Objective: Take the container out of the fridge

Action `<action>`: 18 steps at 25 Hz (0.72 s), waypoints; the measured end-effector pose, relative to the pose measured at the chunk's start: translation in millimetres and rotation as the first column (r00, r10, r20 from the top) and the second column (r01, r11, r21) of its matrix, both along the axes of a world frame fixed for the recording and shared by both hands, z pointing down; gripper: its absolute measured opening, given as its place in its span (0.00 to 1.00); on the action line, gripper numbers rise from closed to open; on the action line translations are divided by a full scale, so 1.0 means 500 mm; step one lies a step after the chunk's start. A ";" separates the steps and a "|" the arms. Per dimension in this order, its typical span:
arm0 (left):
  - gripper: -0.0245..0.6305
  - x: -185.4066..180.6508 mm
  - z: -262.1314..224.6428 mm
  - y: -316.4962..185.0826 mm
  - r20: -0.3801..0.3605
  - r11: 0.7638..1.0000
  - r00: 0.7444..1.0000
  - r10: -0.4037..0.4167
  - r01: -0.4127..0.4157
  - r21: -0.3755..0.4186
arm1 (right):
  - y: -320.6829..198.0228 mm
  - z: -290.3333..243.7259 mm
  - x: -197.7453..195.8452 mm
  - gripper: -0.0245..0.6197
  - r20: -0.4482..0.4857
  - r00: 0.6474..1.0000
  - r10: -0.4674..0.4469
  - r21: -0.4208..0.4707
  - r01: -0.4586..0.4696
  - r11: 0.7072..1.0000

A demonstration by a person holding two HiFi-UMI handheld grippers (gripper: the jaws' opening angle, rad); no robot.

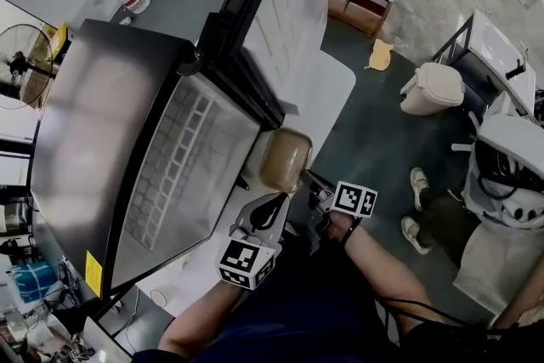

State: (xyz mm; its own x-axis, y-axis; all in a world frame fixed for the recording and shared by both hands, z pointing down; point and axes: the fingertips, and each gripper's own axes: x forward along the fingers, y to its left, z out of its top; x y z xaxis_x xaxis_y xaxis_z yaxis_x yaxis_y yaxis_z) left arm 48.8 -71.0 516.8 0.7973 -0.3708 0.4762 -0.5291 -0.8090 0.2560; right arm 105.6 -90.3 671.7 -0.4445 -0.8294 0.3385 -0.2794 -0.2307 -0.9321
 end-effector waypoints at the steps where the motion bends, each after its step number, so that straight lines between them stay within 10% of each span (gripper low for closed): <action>1: 0.04 0.003 0.000 -0.001 0.000 1.000 1.000 0.003 -0.003 0.000 | 0.000 0.004 0.007 0.13 -0.004 1.000 0.007 -0.003 -0.007 1.000; 18: 0.04 -0.002 0.013 -0.024 0.013 1.000 1.000 -0.017 0.017 -0.025 | -0.035 0.067 0.092 0.13 -0.052 0.996 0.072 -0.058 -0.075 0.996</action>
State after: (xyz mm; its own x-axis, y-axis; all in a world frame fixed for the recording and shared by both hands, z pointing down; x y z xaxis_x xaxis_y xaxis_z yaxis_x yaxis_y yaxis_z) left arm 47.6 -83.2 523.6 0.7850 -0.3717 0.4956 -0.5458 -0.7934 0.2694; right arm 151.7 -107.6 705.3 -0.3648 -0.8365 0.4089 -0.3055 -0.3073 -0.9012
